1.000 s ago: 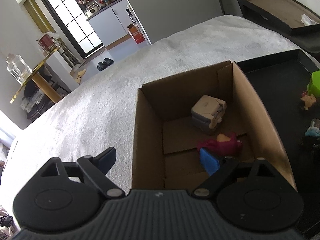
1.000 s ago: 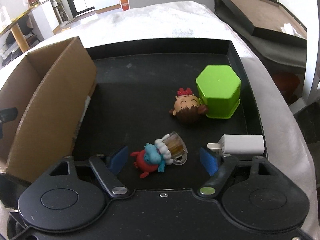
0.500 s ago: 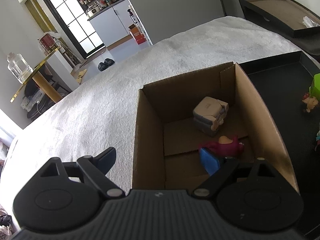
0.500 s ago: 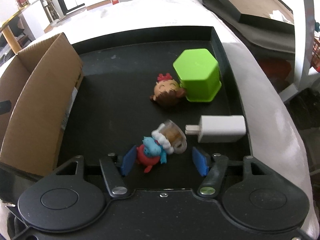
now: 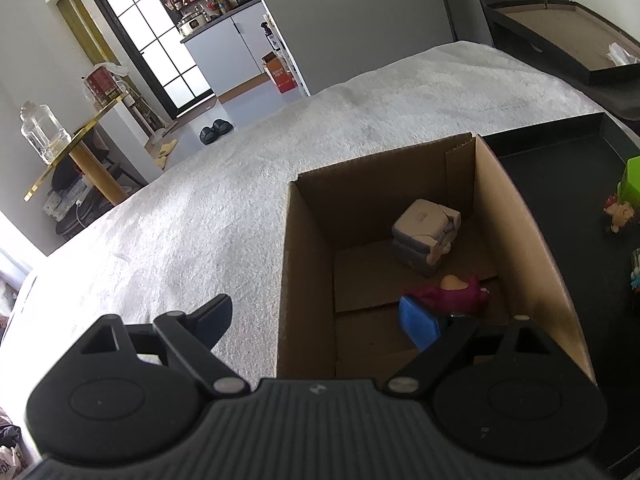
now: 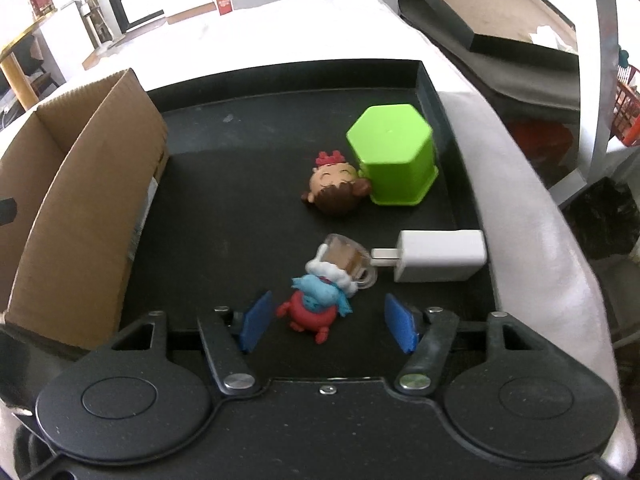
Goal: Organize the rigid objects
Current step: 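Close the right gripper on the blue-and-red figure with the mug, then carry the blue-and-red figure with the right gripper into the box and open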
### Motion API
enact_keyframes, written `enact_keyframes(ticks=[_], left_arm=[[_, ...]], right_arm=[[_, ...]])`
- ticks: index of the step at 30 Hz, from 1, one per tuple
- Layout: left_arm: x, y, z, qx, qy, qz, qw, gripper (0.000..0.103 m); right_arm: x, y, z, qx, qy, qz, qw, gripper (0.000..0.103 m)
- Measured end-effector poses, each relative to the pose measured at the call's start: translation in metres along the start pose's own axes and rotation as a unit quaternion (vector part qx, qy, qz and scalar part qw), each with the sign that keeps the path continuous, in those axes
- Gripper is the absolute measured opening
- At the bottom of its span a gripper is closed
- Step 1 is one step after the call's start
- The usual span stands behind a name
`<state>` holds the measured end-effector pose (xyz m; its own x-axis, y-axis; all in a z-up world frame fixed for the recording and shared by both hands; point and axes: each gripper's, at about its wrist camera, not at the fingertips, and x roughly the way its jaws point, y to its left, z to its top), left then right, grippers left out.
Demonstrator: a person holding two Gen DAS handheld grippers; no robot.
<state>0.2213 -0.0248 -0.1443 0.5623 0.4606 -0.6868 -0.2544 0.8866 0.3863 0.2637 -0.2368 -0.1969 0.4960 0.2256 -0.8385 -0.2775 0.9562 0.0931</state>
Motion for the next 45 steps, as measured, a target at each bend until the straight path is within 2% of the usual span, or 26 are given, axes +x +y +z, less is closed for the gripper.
enact_keyframes(ticks=[16,24,26,28,37,45], left_arm=[[0.004,0.002,-0.002,-0.001,0.003,-0.002,1.0,0.09],[0.004,0.002,-0.003,0.001,0.005,0.0,1.0,0.09],[0.003,0.003,-0.002,0.0,0.005,-0.001,1.0,0.09],[0.001,0.004,-0.003,-0.001,0.004,-0.002,1.0,0.09],[-0.001,0.013,-0.007,-0.016,0.004,-0.015,0.9997,0.09],[-0.005,0.021,-0.013,-0.023,0.005,-0.035,0.9991,0.09]], right_arm=[[0.008,-0.003,0.001,0.021,-0.005,-0.053,0.998,0.055],[0.01,0.004,0.0,0.02,-0.005,-0.061,0.998,0.053],[0.011,0.006,0.001,0.026,-0.008,-0.063,0.998,0.049],[0.013,0.008,0.004,0.021,-0.011,-0.066,0.998,0.039],[-0.002,0.018,0.004,0.005,-0.02,-0.063,0.998,0.038],[-0.025,0.041,0.014,-0.019,-0.053,-0.049,0.997,0.038]])
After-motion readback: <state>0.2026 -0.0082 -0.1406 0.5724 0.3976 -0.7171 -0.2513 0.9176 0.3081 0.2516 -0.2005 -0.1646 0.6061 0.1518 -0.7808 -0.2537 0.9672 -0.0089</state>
